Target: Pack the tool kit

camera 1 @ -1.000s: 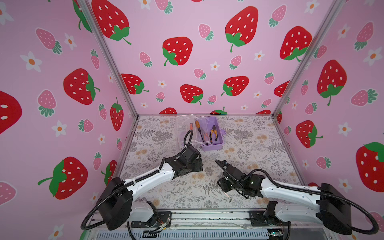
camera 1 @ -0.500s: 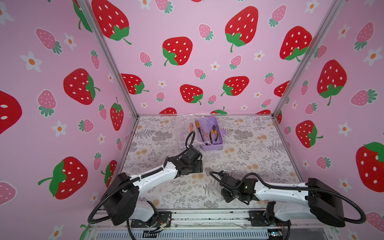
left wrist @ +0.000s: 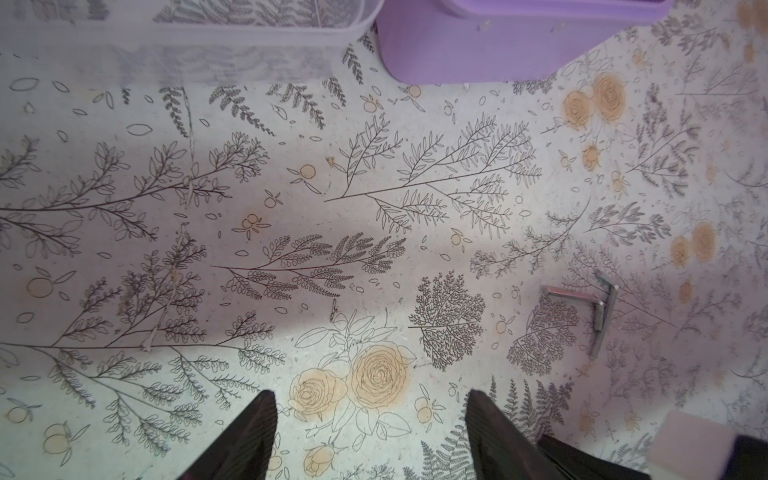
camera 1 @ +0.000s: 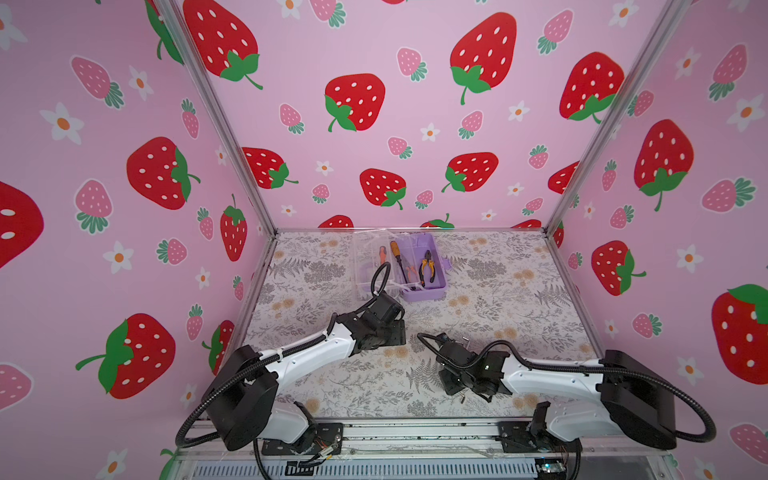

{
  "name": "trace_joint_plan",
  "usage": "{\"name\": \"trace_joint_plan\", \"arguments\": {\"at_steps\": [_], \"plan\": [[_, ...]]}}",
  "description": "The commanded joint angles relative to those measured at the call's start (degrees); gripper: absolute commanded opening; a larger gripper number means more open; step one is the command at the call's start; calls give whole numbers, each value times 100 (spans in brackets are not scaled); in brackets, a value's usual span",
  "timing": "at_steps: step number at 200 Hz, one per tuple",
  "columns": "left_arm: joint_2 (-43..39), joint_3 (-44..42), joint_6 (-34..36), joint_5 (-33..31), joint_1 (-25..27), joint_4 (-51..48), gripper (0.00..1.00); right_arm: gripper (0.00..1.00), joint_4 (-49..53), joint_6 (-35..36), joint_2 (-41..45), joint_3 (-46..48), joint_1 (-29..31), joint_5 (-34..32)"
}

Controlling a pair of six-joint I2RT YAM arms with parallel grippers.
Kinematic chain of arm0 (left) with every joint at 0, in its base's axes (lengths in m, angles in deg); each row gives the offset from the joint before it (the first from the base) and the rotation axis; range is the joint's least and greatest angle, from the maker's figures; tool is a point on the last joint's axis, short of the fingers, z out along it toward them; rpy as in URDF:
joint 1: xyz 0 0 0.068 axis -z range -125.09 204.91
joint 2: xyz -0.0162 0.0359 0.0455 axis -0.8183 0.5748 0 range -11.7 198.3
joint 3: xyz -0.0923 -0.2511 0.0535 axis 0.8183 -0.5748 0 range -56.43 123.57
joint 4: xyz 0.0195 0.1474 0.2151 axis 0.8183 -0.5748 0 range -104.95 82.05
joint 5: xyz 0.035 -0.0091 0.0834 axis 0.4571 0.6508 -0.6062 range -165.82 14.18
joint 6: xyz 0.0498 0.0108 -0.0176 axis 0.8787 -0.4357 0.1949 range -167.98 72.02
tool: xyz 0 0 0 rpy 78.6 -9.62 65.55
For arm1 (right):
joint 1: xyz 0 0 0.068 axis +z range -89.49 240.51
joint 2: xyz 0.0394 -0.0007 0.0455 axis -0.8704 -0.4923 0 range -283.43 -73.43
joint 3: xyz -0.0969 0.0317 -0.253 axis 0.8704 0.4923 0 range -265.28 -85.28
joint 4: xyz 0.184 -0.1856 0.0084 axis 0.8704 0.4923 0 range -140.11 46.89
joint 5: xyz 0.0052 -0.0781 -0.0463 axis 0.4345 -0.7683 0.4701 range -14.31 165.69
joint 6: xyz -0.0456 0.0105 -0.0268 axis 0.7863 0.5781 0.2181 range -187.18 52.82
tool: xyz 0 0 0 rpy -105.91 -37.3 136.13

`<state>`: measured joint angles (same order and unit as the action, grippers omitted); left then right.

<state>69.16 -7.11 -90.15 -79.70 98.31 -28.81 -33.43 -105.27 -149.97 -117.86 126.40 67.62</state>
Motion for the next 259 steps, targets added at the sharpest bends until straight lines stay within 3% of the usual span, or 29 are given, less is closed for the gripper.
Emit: {"name": "trace_joint_plan", "arguments": {"at_steps": [1,22,42,88,103,133,175,206,234,259], "plan": [[-150,167,5,-80,28,-85,75,13,355,291,365,-73,-120,110],[-176,89,-25,-105,20,-53,75,30,596,289,609,44,-120,270],[-109,72,-54,-60,30,7,75,40,722,226,761,296,-104,545],[79,183,-47,54,28,36,75,44,763,122,948,565,91,767],[79,209,-45,62,28,38,75,39,792,106,849,529,99,608],[5,205,-55,54,21,-1,75,16,716,114,439,359,100,394],[-176,167,-46,-60,20,-154,75,7,757,118,-114,177,104,-131],[-226,182,11,62,37,-110,75,2,613,150,-11,-51,-58,-475],[-228,301,59,-26,237,-86,77,0,-105,215,556,-265,-503,-136],[-343,314,146,92,481,153,81,0,-1212,11,1111,-145,-1120,775]]}}
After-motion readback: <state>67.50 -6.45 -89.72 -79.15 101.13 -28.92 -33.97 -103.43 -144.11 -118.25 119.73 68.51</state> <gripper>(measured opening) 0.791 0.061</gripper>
